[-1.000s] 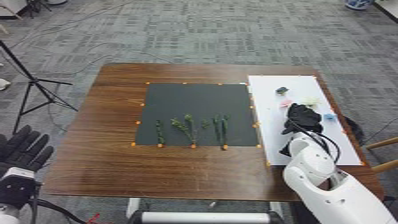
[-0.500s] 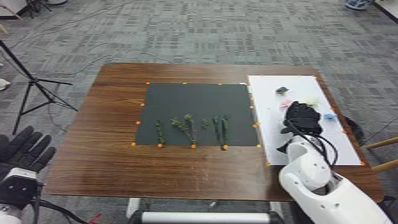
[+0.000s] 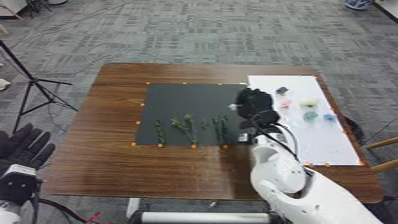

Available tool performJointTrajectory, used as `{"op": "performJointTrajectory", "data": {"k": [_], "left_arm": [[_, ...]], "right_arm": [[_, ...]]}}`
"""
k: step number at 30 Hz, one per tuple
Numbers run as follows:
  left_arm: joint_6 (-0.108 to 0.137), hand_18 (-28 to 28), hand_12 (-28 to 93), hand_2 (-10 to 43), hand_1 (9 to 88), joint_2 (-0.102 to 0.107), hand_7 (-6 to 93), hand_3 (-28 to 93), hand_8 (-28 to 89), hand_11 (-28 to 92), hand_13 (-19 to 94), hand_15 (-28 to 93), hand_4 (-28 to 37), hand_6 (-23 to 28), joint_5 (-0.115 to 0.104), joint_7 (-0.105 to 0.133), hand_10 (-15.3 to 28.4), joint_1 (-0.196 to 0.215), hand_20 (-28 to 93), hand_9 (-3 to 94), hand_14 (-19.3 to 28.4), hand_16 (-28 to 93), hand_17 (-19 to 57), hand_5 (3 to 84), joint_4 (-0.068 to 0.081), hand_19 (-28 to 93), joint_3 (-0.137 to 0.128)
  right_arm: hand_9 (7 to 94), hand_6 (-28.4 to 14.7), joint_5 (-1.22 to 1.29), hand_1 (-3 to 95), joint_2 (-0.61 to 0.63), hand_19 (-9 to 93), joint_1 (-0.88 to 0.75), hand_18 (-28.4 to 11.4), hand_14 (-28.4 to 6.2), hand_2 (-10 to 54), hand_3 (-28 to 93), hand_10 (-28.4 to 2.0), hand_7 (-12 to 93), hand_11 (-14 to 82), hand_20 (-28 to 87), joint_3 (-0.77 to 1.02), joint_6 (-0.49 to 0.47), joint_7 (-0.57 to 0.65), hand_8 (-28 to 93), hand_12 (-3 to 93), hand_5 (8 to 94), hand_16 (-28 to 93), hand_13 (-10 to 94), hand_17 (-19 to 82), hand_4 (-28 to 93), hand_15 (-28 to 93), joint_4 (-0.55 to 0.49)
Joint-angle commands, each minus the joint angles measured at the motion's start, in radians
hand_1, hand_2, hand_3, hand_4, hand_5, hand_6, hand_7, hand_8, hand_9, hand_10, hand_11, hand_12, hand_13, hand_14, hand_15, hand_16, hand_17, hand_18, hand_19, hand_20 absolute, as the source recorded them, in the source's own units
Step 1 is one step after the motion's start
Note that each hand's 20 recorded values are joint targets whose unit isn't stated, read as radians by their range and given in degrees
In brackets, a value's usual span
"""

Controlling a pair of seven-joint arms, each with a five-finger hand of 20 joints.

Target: Arrange flowers

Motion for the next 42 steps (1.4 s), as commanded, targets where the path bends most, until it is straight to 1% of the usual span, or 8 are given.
{"op": "performJointTrajectory", "data": {"k": [1, 6, 9, 17, 19, 21, 33, 42], "left_arm": [[0.003, 12.3, 12, 17.3, 26.6, 0.055, 10.2, 72, -7, 18, 24, 30, -28.2, 9.4, 0.016, -0.023, 13.8, -0.091, 12, 32.3, 13.5, -2, -1.9, 39.4, 0.031, 25, 0.024], [0.010, 12.3, 12, 17.2, 26.6, 0.047, 10.1, 72, -7, 18, 24, 30, -28.3, 9.4, 0.034, -0.035, 13.8, -0.130, 12, 32.3, 13.5, -2, -1.9, 39.4, 0.040, 25, 0.032], [0.015, 12.3, 12, 17.2, 26.6, 0.063, 10.1, 72, -7, 18, 24, 30, -28.3, 9.4, 0.026, -0.028, 13.8, -0.162, 12, 32.3, 13.5, -2, -1.9, 39.4, 0.054, 25, 0.051], [0.020, 12.3, 12, 17.2, 26.6, 0.064, 10.1, 72, -7, 17, 24, 30, -28.2, 9.3, 0.029, -0.030, 13.8, -0.202, 13, 32.4, 13.5, -2, -1.9, 39.4, 0.074, 25, 0.096], [0.018, 12.3, 12, 17.2, 26.7, 0.069, 10.1, 71, -7, 17, 24, 30, -28.2, 9.4, 0.029, -0.026, 13.9, -0.201, 13, 32.4, 13.5, -2, -1.9, 39.4, 0.074, 25, 0.094], [0.012, 12.3, 12, 17.2, 26.7, 0.070, 10.1, 71, -7, 17, 24, 30, -28.2, 9.3, 0.025, -0.008, 13.9, -0.169, 13, 32.4, 13.4, -2, -1.9, 39.4, 0.054, 25, 0.086], [0.011, 12.3, 12, 17.1, 26.7, 0.086, 10.2, 72, -7, 17, 24, 30, -28.2, 9.3, 0.029, -0.015, 13.7, -0.223, 13, 32.4, 13.4, -2, -1.9, 39.3, 0.068, 25, 0.155], [0.008, 12.3, 12, 17.1, 26.7, 0.106, 10.0, 71, -7, 17, 24, 30, -28.3, 9.3, 0.019, -0.002, 13.8, -0.233, 13, 32.4, 13.5, -2, -1.9, 39.3, 0.071, 25, 0.166]], "right_arm": [[89.9, -0.3, 0.121, 65.9, -0.156, 86, 0.141, -26.4, -10.2, -9.5, 67, -8.4, 29, 13.1, 43, -0.125, -0.065, -0.127, 9, 45.6, 78.5, 37, 72, 36, -28, 76, -0.008], [89.7, -0.2, 0.157, 65.6, -0.201, 85, 0.264, -26.2, -10.2, -9.5, 67, -8.3, 30, 13.3, 43, -0.273, -0.083, -0.231, 9, 45.9, 78.3, 37, 72, 36, -28, 76, 0.070], [89.7, 0.0, 0.137, 65.7, -0.232, 85, 0.313, -25.9, -10.2, -9.5, 67, -8.2, 30, 13.5, 43, -0.339, -0.079, -0.270, 9, 45.8, 78.0, 37, 72, 36, -28, 76, 0.119], [89.4, 0.5, 0.145, 65.6, -0.322, 84, 0.431, -25.5, -10.0, -9.5, 66, -7.8, 33, 13.8, 43, -0.470, -0.047, -0.318, 7, 45.8, 77.1, 37, 72, 36, -28, 75, 0.262], [89.0, 0.7, 0.144, 65.4, -0.337, 84, 0.469, -25.3, -9.9, -9.5, 67, -7.7, 33, 13.9, 43, -0.509, -0.038, -0.331, 7, 45.9, 76.8, 37, 72, 36, -28, 75, 0.294], [89.0, 0.7, 0.137, 65.2, -0.332, 84, 0.503, -25.2, -9.8, -9.5, 67, -7.7, 34, 13.9, 43, -0.570, -0.021, -0.285, 6, 45.8, 76.4, 37, 72, 36, -28, 75, 0.284], [88.2, 0.6, 0.118, 64.4, -0.401, 83, 0.523, -25.0, -9.7, -9.5, 67, -7.4, 35, 13.9, 43, -0.618, -0.011, -0.208, 5, 45.3, 75.2, 37, 71, 35, -28, 75, 0.378], [86.3, 0.1, 0.111, 63.7, -0.415, 83, 0.545, -25.2, -9.9, -9.5, 66, -7.8, 35, 13.0, 43, -0.650, -0.009, -0.148, 4, 44.0, 73.1, 37, 70, 35, -28, 75, 0.427]]}}
